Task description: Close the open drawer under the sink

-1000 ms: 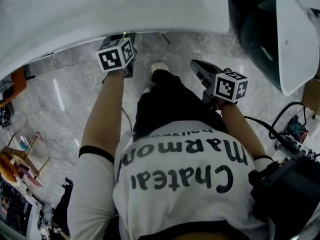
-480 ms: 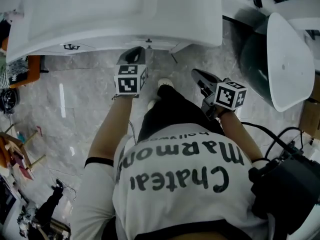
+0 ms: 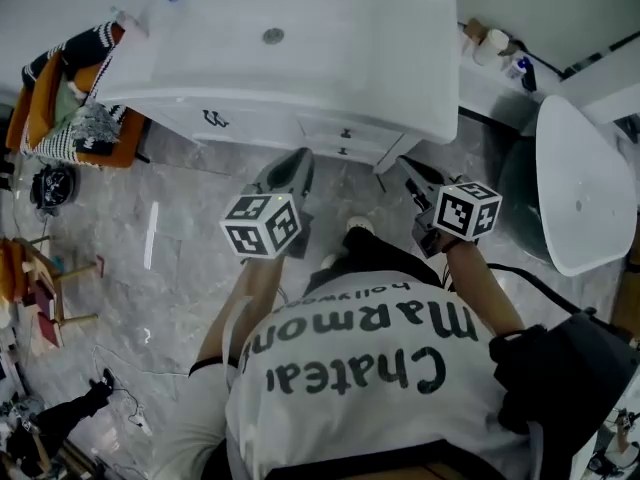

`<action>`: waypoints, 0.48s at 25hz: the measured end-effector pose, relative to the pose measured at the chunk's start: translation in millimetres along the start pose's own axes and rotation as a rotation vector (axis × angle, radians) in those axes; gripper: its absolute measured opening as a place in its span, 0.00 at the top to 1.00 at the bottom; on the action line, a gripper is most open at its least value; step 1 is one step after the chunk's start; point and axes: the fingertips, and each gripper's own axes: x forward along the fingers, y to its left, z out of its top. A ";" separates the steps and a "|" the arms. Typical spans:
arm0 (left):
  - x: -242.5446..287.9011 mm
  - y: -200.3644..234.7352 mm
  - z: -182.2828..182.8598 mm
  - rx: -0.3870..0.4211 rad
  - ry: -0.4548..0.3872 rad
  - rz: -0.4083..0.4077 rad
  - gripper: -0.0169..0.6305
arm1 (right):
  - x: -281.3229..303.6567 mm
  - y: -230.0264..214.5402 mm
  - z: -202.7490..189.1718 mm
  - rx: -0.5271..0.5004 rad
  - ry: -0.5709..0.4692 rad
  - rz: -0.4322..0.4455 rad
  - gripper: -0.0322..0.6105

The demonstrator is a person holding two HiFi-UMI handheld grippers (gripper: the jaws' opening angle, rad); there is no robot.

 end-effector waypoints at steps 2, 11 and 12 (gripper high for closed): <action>-32.2 1.5 15.6 0.125 -0.072 0.056 0.94 | -5.8 11.9 10.5 -0.042 -0.007 -0.032 0.93; -121.2 18.2 4.0 0.117 -0.116 0.181 0.94 | -46.1 55.5 30.2 -0.134 -0.097 -0.028 0.93; -124.3 16.9 0.2 0.103 -0.111 0.180 0.94 | -50.3 56.5 28.8 -0.141 -0.094 -0.029 0.93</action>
